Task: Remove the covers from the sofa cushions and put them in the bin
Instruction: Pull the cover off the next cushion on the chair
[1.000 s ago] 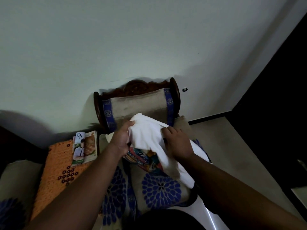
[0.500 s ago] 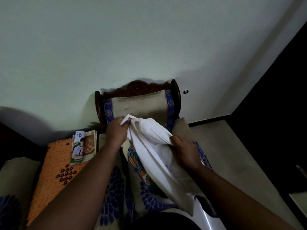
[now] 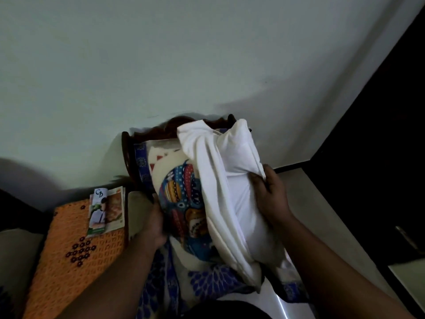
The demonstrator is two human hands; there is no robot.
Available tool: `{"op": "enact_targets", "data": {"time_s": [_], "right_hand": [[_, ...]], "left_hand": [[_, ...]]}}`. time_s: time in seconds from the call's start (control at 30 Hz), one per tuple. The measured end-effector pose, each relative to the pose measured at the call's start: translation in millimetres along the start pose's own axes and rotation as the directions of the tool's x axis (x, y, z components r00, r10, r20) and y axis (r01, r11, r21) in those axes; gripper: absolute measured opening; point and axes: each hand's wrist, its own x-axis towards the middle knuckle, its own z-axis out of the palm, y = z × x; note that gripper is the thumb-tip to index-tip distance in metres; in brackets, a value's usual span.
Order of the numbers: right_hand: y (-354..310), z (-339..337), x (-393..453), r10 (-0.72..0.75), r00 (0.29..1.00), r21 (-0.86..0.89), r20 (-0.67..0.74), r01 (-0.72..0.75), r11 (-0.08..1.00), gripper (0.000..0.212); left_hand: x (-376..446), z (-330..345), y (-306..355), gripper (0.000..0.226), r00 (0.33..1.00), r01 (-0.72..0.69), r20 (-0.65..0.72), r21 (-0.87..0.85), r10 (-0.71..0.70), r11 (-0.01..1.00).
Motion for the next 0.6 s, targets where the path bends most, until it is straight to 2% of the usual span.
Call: {"op": "enact_targets", "data": {"time_s": [0.07, 0.2, 0.23, 0.3, 0.37, 0.4, 0.43, 0.5, 0.6], "right_hand": [[-1.2, 2.3, 6.2, 0.059, 0.998, 0.028, 0.018, -0.06, 0.998, 0.011], [3.4, 4.9, 27.5, 0.304, 0.939, 0.049, 0.158, -0.315, 0.948, 0.069], [3.7, 6.4, 31.0, 0.331, 0.929, 0.047, 0.164, -0.342, 0.938, 0.074], [2.0, 11.9, 32.0, 0.347, 0.932, 0.031, 0.105, -0.352, 0.936, 0.057], [-0.1, 17.4, 27.0, 0.345, 0.938, 0.071, -0.017, -0.343, 0.937, 0.029], [1.1, 18.6, 23.9, 0.354, 0.932, 0.107, -0.076, -0.346, 0.932, 0.021], [1.9, 17.4, 20.7, 0.371, 0.92, 0.153, -0.123, -0.352, 0.923, 0.019], [3.0, 11.7, 19.1, 0.417, 0.891, 0.237, -0.18, -0.372, 0.897, 0.019], [-3.0, 2.2, 19.5, 0.439, 0.889, 0.297, -0.132, -0.387, 0.873, 0.018]], "left_hand": [[1.8, 8.1, 3.6, 0.062, 0.999, 0.04, 0.0, -0.034, -0.04, 0.999], [-0.4, 21.1, 27.3, 0.044, 0.989, -0.133, -0.055, 0.044, 0.135, 0.99], [0.9, 20.3, 32.3, 0.037, 0.978, -0.167, -0.109, 0.111, 0.179, 0.98], [4.1, 15.8, 41.6, 0.036, 0.958, -0.186, -0.179, 0.211, 0.225, 0.96], [14.1, 4.0, 49.4, 0.045, 0.943, -0.178, -0.227, 0.278, 0.244, 0.944], [22.5, -5.1, 52.8, 0.054, 0.933, -0.172, -0.248, 0.326, 0.26, 0.93], [31.4, -14.9, 55.5, 0.063, 0.925, -0.165, -0.266, 0.357, 0.27, 0.919], [54.4, -37.1, 55.1, 0.067, 0.923, -0.14, -0.291, 0.358, 0.252, 0.923], [60.8, -42.1, 61.7, 0.078, 0.903, -0.117, -0.337, 0.404, 0.267, 0.907]]}}
